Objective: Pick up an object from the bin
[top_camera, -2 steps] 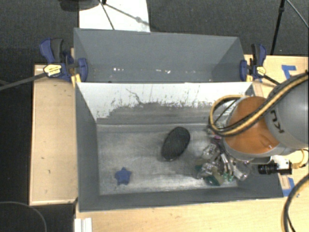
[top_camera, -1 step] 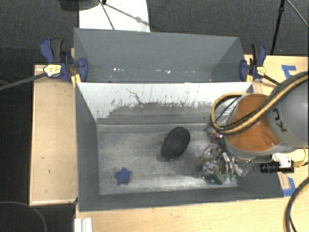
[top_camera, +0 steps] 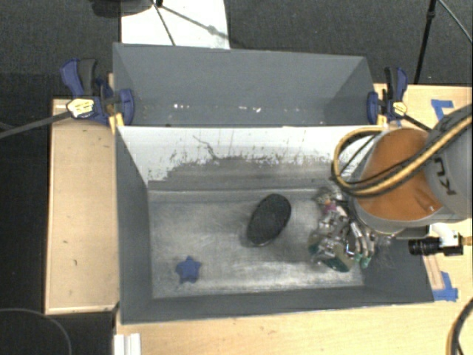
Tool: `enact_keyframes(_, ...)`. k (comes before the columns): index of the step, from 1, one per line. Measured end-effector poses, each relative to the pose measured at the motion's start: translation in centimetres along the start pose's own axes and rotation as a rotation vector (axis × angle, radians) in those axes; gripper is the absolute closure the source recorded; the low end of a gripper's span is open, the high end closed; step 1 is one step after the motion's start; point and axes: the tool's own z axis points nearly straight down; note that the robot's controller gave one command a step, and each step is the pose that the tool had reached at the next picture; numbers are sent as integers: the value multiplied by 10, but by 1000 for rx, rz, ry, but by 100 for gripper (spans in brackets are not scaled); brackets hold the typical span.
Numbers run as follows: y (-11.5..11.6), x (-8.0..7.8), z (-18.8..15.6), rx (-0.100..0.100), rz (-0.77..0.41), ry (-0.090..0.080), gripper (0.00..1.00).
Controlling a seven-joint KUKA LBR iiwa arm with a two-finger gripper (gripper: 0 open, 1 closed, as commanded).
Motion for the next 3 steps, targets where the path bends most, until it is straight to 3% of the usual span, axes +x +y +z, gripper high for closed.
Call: enact_keyframes(3, 1, -4, -73, 0, -24, 0, 100)
